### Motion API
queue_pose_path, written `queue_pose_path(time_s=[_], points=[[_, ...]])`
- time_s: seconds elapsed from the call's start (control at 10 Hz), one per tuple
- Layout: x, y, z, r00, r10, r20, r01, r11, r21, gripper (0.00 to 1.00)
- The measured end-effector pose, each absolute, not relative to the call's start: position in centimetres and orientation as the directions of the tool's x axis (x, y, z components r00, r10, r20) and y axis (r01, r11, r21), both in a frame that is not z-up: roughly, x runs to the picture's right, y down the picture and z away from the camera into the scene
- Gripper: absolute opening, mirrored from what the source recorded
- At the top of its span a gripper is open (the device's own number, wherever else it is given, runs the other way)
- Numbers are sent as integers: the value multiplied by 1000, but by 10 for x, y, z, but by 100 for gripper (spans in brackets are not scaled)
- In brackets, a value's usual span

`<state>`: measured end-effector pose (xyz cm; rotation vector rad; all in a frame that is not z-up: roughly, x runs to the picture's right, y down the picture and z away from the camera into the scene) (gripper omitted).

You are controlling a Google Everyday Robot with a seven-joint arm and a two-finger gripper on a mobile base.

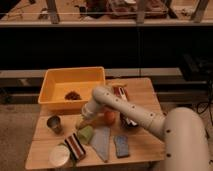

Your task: Place fork in tray

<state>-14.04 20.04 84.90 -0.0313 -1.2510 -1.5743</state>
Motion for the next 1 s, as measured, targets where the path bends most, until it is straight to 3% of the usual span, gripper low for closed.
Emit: queue_pose_path(time_s=[1.0], points=[[-141,129,780,-388,-764,515,689,131,713,0]])
